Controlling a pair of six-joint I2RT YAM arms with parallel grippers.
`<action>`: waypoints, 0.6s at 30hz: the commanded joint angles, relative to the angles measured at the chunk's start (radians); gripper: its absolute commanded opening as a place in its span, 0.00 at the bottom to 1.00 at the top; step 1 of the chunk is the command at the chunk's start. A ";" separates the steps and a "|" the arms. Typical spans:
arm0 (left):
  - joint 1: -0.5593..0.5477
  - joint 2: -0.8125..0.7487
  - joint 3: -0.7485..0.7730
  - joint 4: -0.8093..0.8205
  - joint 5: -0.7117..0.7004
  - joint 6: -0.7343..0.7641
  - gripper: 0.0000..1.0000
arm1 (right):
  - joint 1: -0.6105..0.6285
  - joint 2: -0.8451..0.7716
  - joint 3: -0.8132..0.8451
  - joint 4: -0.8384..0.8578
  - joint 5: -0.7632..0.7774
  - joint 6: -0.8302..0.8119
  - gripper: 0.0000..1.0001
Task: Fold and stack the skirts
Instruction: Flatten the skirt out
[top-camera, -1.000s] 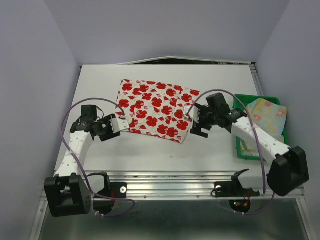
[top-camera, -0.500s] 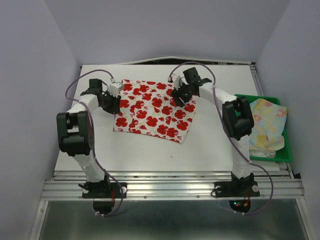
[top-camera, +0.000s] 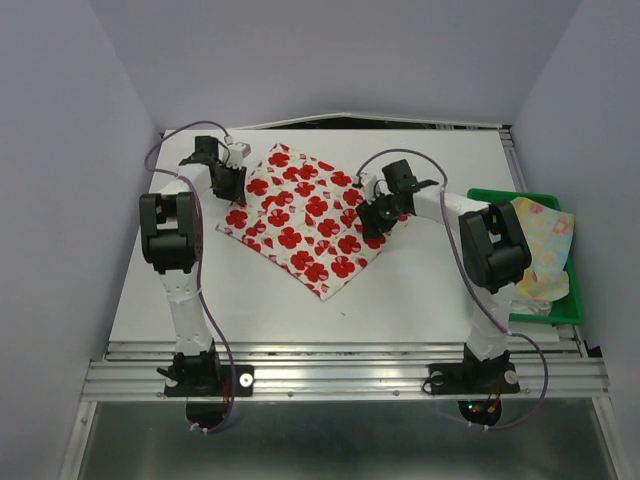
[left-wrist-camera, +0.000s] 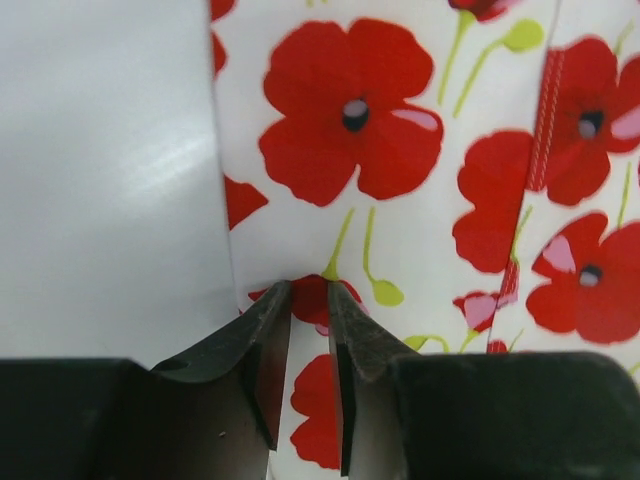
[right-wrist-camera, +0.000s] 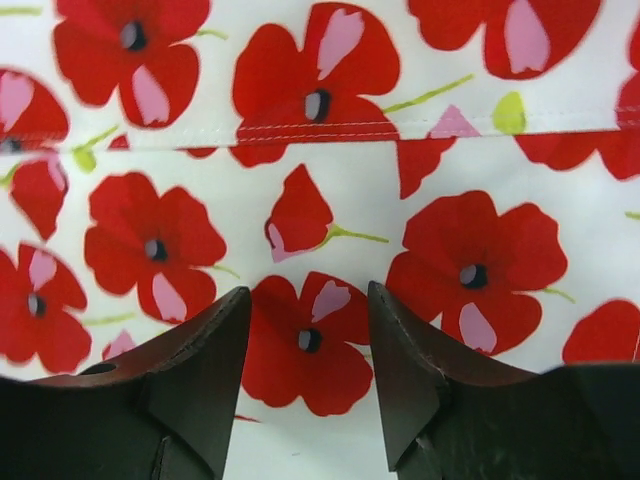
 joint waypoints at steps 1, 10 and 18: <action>-0.024 0.140 0.183 -0.066 -0.058 0.009 0.33 | 0.061 -0.016 -0.186 -0.099 -0.164 0.162 0.55; -0.121 0.223 0.464 -0.113 0.025 0.072 0.39 | 0.249 -0.193 -0.174 0.000 -0.437 0.366 0.63; -0.107 0.010 0.324 -0.081 0.016 0.194 0.41 | 0.151 -0.196 0.000 -0.022 -0.310 0.322 0.64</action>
